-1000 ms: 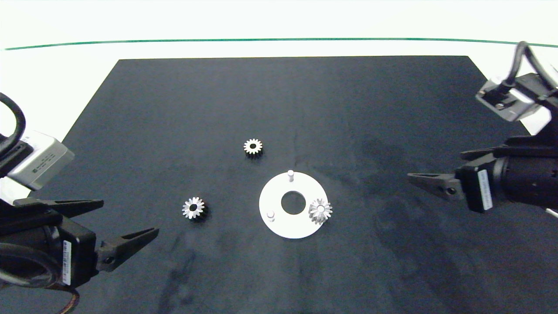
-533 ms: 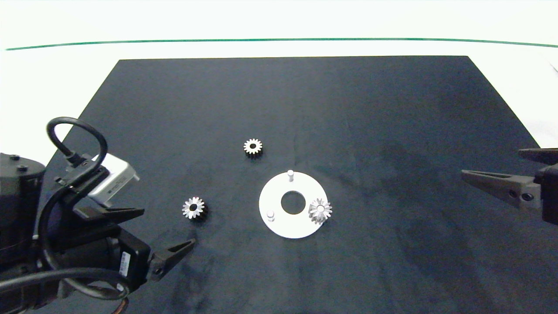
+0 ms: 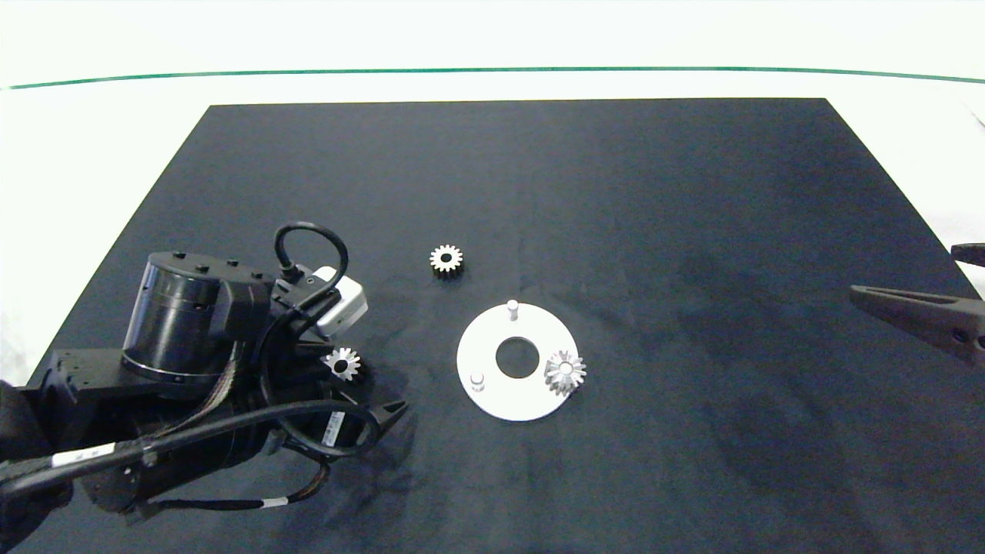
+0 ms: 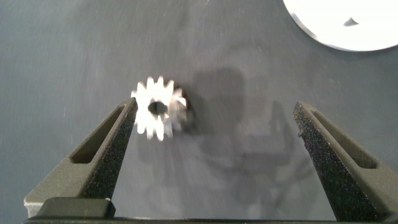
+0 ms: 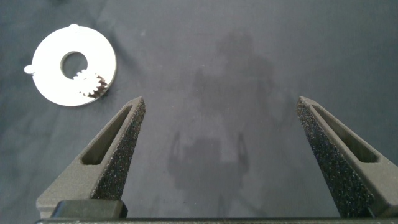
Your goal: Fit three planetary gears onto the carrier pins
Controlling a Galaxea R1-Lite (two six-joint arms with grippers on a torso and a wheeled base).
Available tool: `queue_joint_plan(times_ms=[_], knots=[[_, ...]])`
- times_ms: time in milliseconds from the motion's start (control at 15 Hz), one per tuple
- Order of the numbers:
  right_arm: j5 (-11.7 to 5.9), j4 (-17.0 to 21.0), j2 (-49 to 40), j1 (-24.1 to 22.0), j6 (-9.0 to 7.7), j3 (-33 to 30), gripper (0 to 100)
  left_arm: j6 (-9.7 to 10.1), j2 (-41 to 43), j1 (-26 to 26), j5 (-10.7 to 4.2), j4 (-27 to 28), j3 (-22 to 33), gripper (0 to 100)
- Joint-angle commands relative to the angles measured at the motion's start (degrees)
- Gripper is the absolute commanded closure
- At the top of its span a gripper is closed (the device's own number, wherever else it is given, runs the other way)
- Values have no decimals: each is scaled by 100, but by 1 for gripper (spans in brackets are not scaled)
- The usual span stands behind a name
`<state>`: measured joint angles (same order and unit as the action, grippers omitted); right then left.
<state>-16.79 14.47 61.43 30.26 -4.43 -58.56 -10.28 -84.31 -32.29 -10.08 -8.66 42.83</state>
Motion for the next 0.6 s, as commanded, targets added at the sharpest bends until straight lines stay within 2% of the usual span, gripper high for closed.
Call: queue_joint_plan(times_ms=[67,200,333,400,600], knots=[[53,21,-114,-2,-15,3,0,-89,-305,346,208,-13,209,0],[53,21,-131,7,-15,3,0,-106,-305,593,349,-31,297,0],[53,21,-140,7,-102,20,0,-379,-279,865,542,-22,305,0],[53,21,-157,7,-129,29,0,-440,-261,988,657,-22,288,0],[61,21,-193,7,-138,29,0,-440,-244,1032,683,-5,235,0]])
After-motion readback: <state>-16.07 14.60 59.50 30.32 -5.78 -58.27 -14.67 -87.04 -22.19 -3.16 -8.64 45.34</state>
